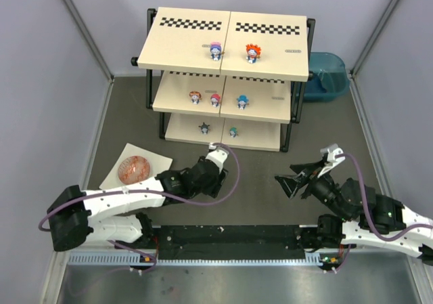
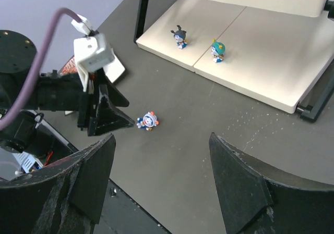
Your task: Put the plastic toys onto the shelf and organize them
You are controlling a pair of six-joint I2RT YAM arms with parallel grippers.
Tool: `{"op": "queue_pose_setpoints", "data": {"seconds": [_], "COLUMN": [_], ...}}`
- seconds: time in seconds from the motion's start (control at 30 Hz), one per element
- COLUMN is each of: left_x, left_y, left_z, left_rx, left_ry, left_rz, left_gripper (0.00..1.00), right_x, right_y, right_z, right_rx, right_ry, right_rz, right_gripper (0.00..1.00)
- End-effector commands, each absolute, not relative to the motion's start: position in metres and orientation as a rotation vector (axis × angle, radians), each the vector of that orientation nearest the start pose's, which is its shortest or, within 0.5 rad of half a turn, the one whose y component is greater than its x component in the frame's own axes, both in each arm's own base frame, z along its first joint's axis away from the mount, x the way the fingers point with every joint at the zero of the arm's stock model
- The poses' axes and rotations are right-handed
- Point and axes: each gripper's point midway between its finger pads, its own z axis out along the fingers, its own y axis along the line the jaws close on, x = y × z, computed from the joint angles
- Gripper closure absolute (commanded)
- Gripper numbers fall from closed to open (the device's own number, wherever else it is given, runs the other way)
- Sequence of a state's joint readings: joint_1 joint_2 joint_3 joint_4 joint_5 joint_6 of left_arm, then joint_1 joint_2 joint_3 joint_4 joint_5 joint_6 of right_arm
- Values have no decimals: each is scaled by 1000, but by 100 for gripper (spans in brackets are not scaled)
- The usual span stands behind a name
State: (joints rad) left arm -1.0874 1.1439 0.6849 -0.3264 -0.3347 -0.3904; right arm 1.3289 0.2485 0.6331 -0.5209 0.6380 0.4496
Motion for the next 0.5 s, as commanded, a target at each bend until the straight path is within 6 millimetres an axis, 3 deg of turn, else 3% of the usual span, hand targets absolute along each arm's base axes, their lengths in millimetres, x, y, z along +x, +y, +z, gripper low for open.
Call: {"op": "queue_pose_setpoints", "data": {"seconds": [0.0, 0.47], "left_x": [188, 198], "left_y": [-250, -267], "left_z": [100, 78], "left_rx": [782, 864], "left_ry": [2194, 2250], "left_rz": [-259, -170], "left_gripper": [40, 37], "right_x": [130, 130], "right_y": [157, 155], "right_z": [271, 267], "right_rx": [-257, -252], "right_ry": [1694, 1701], "right_rz": [824, 819], "right_gripper": [27, 26]}}
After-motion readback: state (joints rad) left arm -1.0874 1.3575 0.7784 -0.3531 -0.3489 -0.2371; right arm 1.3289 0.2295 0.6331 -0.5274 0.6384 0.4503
